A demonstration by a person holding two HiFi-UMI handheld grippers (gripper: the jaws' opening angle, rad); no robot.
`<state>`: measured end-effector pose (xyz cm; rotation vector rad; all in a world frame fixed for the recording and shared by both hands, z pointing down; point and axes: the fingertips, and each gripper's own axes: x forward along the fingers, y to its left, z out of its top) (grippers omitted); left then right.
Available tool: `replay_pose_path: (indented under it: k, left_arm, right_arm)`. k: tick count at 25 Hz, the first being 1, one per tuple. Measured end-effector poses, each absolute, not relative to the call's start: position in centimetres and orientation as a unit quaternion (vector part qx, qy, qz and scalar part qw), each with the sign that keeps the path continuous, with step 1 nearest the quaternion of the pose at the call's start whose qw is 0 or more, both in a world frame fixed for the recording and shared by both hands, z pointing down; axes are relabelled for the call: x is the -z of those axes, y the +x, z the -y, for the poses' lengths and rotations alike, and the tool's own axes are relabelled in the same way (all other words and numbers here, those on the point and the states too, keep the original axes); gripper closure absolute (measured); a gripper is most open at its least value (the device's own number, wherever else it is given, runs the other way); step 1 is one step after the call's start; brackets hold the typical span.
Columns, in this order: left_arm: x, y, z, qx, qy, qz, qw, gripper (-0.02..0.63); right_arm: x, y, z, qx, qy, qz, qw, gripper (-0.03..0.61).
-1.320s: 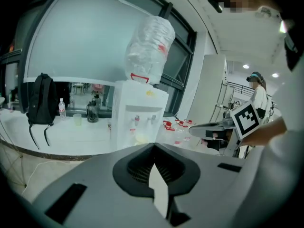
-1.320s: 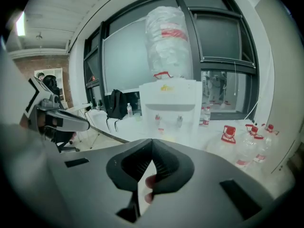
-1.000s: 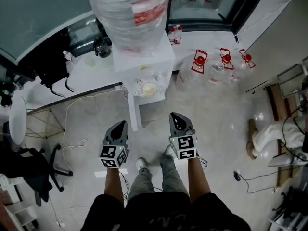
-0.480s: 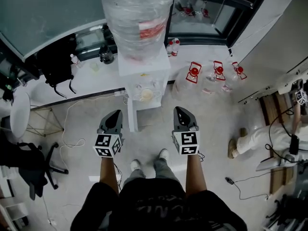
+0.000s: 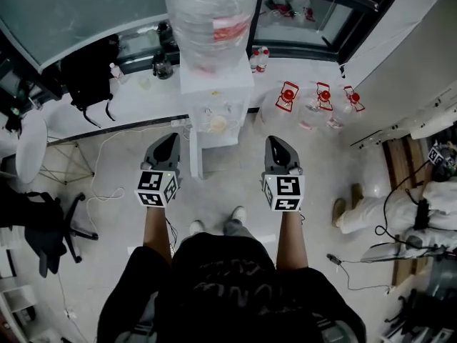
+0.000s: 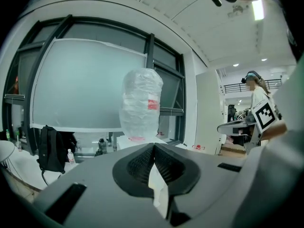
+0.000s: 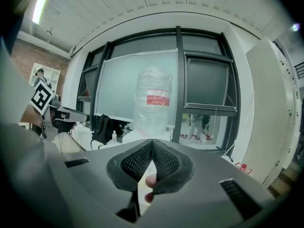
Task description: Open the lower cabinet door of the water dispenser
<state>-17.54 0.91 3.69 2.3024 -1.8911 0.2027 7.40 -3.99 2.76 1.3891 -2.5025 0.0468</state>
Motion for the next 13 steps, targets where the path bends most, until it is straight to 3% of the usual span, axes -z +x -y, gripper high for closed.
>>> replay_pose_path:
  k: [13]
  left_arm:
    - [-1.0,-16.7,-0.3,-0.056,0.774,0.629,0.051,0.601]
  right_arm:
    - [0.1,8.4,4.3,0.019,0.489,0.864,0.116,0.565]
